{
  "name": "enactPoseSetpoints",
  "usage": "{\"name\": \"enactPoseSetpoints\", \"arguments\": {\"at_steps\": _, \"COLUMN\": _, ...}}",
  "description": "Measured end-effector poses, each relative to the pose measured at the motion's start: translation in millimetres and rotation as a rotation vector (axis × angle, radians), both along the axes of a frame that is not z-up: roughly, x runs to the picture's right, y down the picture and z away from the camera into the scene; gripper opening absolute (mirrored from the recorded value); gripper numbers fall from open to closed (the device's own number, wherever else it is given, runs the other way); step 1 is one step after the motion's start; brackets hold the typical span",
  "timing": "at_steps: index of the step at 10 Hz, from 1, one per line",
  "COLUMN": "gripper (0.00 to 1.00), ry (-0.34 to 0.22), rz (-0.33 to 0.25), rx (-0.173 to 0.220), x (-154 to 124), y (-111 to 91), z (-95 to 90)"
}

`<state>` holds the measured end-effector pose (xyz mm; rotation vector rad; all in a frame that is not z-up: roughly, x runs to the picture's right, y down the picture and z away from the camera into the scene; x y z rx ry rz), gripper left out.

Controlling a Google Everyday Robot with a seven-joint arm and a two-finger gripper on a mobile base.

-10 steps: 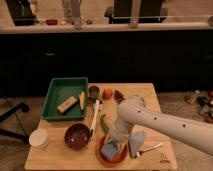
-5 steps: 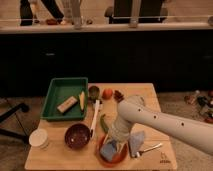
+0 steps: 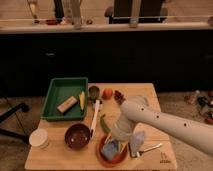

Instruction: Place sponge in red bowl

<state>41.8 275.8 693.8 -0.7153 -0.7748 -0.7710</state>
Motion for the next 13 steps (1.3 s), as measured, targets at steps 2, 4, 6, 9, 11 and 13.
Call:
{"name": "enactPoseSetpoints", "arguments": {"at_steps": 2, "gripper": 0.8, "ry": 0.002, "rz": 0.007, "rx": -0.006, "x": 4, "y": 0, "z": 0.7}}
{"name": "enactPoseSetpoints", "arguments": {"at_steps": 4, "gripper": 0.8, "ry": 0.005, "rz": 0.017, "rx": -0.015, "x": 10, "y": -3, "z": 2.1}}
{"name": "enactPoseSetpoints", "arguments": {"at_steps": 6, "gripper": 0.8, "ry": 0.004, "rz": 0.026, "rx": -0.028, "x": 15, "y": -7, "z": 4.5}}
{"name": "enactPoseSetpoints", "arguments": {"at_steps": 9, "gripper": 0.8, "ry": 0.004, "rz": 0.045, "rx": -0.057, "x": 24, "y": -12, "z": 9.6}}
{"name": "enactPoseSetpoints", "arguments": {"at_steps": 11, "gripper": 0.8, "ry": 0.007, "rz": 0.067, "rx": -0.069, "x": 33, "y": -18, "z": 13.0}}
{"name": "enactPoseSetpoints", "arguments": {"at_steps": 13, "gripper": 0.8, "ry": 0.022, "rz": 0.087, "rx": -0.078, "x": 44, "y": -24, "z": 17.5}}
